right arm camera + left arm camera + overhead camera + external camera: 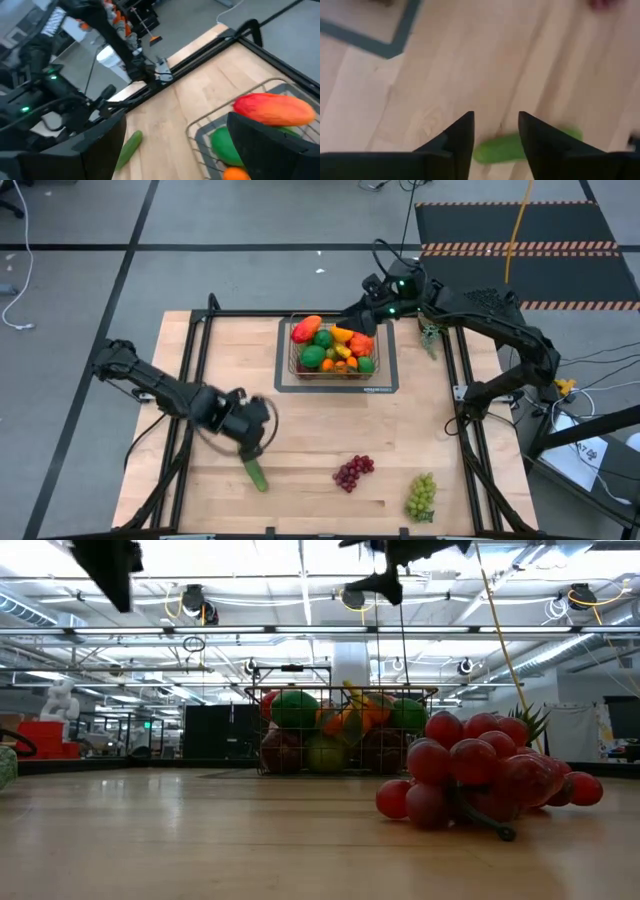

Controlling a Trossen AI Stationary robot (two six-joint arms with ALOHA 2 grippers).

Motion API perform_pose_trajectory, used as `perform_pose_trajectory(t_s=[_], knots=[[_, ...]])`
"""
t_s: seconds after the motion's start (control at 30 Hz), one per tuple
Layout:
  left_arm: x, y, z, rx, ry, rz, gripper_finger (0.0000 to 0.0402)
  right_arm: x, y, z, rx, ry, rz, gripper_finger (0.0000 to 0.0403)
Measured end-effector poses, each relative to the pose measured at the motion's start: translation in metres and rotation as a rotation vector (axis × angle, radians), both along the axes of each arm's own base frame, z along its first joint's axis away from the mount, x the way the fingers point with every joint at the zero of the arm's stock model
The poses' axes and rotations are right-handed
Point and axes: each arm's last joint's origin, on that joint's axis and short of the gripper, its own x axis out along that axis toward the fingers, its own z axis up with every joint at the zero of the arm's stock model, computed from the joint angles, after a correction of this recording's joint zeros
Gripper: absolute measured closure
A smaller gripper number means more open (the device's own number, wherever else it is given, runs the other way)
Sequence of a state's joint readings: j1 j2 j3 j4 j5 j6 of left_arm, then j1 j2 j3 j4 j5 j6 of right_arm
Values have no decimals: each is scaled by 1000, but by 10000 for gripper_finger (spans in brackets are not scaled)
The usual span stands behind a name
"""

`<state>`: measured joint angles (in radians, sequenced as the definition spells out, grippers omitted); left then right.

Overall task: Build produce basket
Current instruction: Put the green cucumber into the brown wire basket

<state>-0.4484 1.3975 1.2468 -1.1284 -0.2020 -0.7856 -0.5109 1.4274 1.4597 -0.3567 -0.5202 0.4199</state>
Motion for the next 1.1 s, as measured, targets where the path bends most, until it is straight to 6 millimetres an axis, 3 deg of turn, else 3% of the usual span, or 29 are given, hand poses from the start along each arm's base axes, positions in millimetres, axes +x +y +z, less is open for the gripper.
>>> perform_pose_trajectory(t_s=[0.3,0.53,0.83,1.1], knots=[[-14,-30,-21,119,3,-438,188,-10,33,11,36,26,73,64],[-15,-44,-47,124,-80,-639,113,-15,65,12,122,99,135,64],[-31,-35,-88,168,53,-769,25,-24,94,15,82,169,113,64],[-39,-28,-109,190,104,-819,21,-26,92,16,60,160,106,64]])
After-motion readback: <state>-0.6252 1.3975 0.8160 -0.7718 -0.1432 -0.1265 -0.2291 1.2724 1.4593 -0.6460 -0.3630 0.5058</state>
